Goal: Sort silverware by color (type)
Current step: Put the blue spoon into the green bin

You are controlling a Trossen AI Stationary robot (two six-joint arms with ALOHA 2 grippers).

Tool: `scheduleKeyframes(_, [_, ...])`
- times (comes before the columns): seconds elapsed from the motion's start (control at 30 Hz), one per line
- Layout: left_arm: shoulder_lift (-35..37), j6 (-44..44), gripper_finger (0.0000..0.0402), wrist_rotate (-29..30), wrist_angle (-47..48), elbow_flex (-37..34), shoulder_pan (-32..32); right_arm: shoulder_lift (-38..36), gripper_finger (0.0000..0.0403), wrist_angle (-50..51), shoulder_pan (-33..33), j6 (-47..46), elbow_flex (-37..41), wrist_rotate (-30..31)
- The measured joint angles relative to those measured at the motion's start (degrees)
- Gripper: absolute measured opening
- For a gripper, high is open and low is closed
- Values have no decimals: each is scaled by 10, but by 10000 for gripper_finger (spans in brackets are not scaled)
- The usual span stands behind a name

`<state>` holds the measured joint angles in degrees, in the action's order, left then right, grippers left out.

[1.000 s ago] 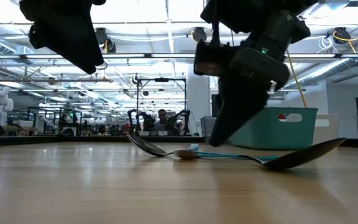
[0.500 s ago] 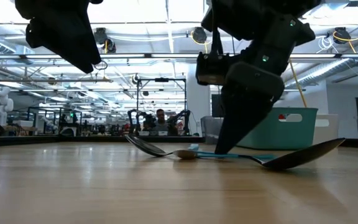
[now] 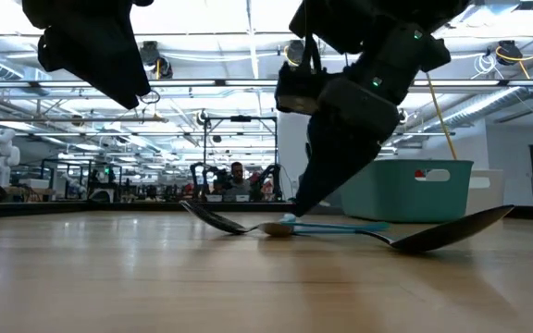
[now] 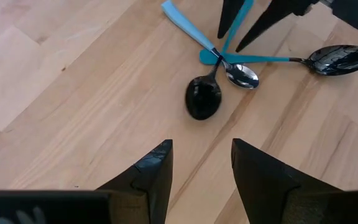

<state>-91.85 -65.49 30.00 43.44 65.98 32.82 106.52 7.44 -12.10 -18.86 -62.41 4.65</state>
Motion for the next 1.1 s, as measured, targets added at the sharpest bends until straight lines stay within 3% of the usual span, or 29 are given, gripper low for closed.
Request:
scheduleKeyframes(0.6, [-7,-4,163,0,0,0,0,14,114,-25,14,81,0,-34])
scheduleKeyframes(1.1, [-10,-15,163,0,-1,0,3,26,9,-7,17,76,-2,-51])
